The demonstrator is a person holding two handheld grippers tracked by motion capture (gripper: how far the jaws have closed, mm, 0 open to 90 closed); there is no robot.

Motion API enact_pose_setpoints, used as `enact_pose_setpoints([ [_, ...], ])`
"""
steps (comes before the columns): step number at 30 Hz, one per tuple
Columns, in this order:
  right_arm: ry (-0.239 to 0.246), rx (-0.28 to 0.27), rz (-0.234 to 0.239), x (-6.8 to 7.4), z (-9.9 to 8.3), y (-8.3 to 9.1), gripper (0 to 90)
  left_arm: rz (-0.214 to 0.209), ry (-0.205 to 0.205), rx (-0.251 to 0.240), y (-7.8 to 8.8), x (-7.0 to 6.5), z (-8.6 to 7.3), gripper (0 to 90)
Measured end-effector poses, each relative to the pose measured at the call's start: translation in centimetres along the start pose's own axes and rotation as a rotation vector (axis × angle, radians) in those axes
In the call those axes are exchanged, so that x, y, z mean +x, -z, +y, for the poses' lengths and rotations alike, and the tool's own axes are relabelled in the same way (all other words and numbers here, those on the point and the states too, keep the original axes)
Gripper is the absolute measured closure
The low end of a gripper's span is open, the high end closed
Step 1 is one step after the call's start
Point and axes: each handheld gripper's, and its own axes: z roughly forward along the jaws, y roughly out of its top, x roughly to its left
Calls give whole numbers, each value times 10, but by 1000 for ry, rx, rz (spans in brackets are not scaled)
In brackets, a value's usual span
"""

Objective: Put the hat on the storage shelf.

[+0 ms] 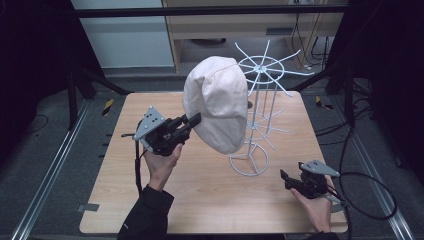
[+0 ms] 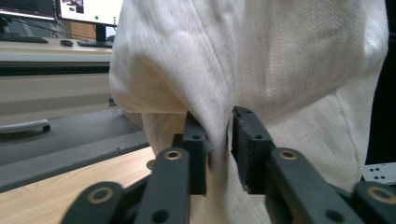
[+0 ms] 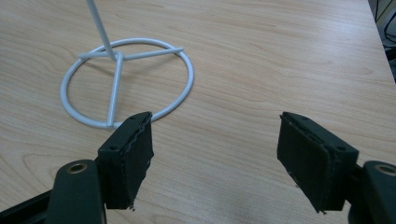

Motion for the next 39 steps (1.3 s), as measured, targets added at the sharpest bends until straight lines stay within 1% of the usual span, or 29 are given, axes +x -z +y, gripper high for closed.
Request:
enact_pose_setpoints([
  [3, -1, 0, 1, 0, 0, 0, 269, 6, -3, -9, 0, 1, -1, 655],
  [4, -1, -1, 1, 0, 0, 0, 269, 13, -18, -13, -1, 2, -2, 626],
  [5, -2, 0, 0, 0, 0, 0, 269, 20, -19, -12, -1, 2, -3, 594],
  [7, -2, 0, 1, 0, 0, 0, 269, 23, -21, -8, -1, 4, -4, 582],
  [8, -2, 0, 0, 0, 0, 0, 268, 28, -18, -6, 0, 5, -5, 539],
  [11, -3, 1, 1, 0, 0, 0, 267, 34, -15, -7, 1, 6, -6, 457],
  [16, -3, 0, -1, 0, 0, 0, 261, 50, -12, -7, 8, 11, -7, 367],
  [19, -7, -1, 0, 0, 0, 0, 259, 57, -1, -21, 17, 15, -9, 339],
  [20, -7, -1, 0, 0, 0, 0, 259, 57, -1, -21, 17, 15, -9, 332],
  [22, -7, -1, -1, 0, 0, 0, 258, 73, -12, -5, 24, 18, -11, 319],
  [23, -6, -1, -1, 0, 0, 0, 258, 76, -10, -5, 26, 19, -11, 312],
  [27, -5, -1, -3, 0, 0, 0, 258, 110, -5, 22, 37, 27, -16, 288],
  [28, -9, 0, -2, 1, 0, 0, 258, 110, -5, 22, 37, 27, -16, 284],
  [29, -12, 0, -4, 1, 0, 0, 258, 135, -8, 37, 42, 30, -19, 281],
  [30, -12, 0, -4, 1, 0, 0, 258, 135, -8, 37, 42, 30, -19, 276],
  [31, -4, -2, -4, 1, 0, 0, 257, 154, -12, 52, 49, 33, -23, 271],
  [36, -3, -1, -4, 1, -1, 0, 254, 210, -9, 101, 67, 42, -37, 253],
  [37, -8, 1, -1, 1, -1, 1, 252, 210, -9, 101, 67, 42, -37, 244],
  [39, -15, 3, 2, 2, -1, 1, 250, 228, -11, 123, 73, 46, -45, 239],
])
